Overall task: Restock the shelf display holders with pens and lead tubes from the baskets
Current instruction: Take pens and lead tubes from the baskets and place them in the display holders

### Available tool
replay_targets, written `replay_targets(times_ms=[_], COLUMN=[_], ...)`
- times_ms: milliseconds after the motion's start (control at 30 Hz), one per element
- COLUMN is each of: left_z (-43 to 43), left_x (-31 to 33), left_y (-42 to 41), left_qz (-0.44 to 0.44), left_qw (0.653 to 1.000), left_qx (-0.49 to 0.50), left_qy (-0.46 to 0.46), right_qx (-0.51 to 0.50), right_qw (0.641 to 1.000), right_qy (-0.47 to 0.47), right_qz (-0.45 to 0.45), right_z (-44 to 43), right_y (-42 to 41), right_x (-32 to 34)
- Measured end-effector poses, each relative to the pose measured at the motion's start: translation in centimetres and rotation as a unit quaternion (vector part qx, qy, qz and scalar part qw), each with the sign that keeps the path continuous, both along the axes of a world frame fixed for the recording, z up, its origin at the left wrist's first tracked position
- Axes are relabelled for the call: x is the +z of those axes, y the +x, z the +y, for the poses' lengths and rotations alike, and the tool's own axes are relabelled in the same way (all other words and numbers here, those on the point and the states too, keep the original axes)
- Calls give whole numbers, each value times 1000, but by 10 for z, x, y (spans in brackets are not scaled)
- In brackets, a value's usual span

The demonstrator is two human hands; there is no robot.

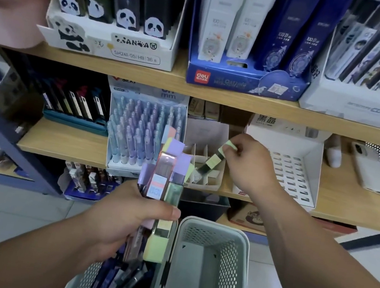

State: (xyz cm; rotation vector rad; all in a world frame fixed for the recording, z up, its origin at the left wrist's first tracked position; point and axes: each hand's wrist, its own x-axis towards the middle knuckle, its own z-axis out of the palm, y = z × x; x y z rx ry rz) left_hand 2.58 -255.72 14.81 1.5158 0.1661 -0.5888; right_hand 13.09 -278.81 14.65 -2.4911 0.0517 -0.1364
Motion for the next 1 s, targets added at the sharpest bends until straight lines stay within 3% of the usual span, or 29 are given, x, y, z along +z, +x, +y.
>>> replay_targets(times_ms=[233,433,733,900,1000], left_z=[11,11,11,11,11], left_x=[1,1,-2,-1,-1], left_y=[-2,-4,-5,-4,-4], left_qz=[20,34,36,33,33], left_qw=[999,998,999,999,999], left_qx=[33,39,22,23,25], left_qy=[30,31,19,11,13], right_qx=[12,73,79,55,75], right_qw=[992,991,992,972,966], right_qy=[68,20,-3,-125,-183], right_qz=[-104,-106,-100,-191,-168], right_z=[15,39,48,47,43], right_y=[15,28,35,31,32], right_x=[13,0,-17,-15,-14])
